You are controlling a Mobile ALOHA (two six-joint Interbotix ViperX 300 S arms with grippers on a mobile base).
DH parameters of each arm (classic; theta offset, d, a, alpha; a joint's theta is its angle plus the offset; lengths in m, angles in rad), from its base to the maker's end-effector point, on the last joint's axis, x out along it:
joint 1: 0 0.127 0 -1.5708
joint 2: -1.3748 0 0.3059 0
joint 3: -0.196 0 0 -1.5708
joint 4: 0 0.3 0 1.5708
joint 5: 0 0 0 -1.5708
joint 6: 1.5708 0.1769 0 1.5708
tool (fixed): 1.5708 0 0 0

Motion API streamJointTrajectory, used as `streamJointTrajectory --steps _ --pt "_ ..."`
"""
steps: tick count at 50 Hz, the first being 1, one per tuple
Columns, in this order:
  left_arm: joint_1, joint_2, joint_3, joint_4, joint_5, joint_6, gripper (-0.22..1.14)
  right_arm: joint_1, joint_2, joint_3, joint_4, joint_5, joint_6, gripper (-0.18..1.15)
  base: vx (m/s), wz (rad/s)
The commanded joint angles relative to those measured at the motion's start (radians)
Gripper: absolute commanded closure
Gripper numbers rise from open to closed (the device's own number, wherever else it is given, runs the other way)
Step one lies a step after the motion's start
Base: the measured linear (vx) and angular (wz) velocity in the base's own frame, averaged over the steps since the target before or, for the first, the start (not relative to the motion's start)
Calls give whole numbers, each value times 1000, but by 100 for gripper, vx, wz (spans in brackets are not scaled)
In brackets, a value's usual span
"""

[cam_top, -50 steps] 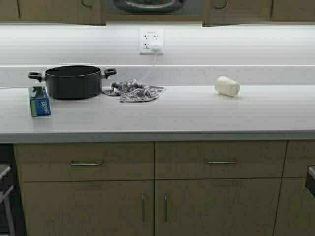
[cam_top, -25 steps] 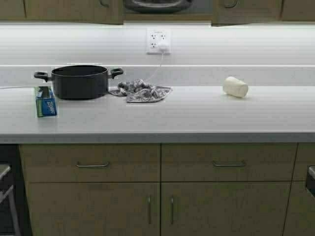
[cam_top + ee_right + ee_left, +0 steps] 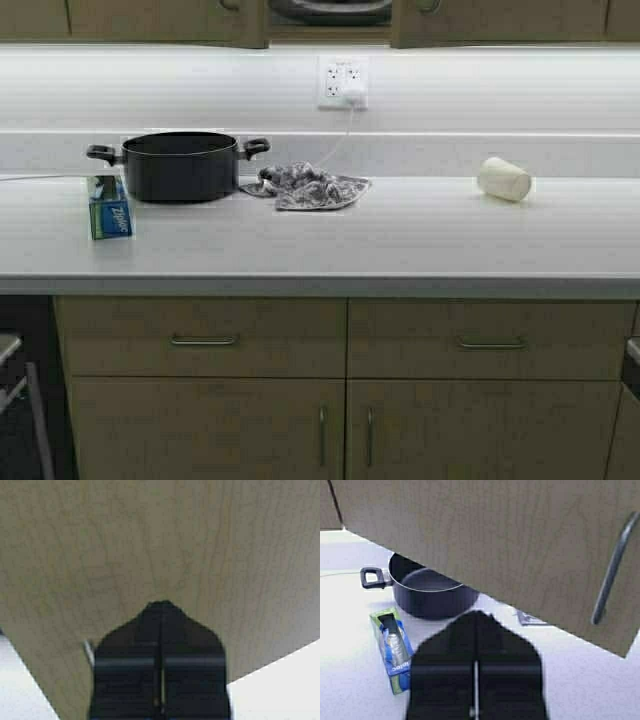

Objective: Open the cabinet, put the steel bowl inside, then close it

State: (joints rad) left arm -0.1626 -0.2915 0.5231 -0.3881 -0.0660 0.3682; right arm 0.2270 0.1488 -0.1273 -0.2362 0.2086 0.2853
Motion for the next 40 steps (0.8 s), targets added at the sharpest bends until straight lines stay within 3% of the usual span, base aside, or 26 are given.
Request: streamJointTrajectory --steps 1,25,40 --pt "-2 -5 -14 5 -21 0 87 2 -46 15 0 2 0 91 9 5" --pt "-161 11 -83 5 -26 2 87 23 -290 348 2 -46 3 91 15 -1" --pt "-225 143 -215 5 -35 -9 87 34 -433 459 2 -58 5 91 16 -1"
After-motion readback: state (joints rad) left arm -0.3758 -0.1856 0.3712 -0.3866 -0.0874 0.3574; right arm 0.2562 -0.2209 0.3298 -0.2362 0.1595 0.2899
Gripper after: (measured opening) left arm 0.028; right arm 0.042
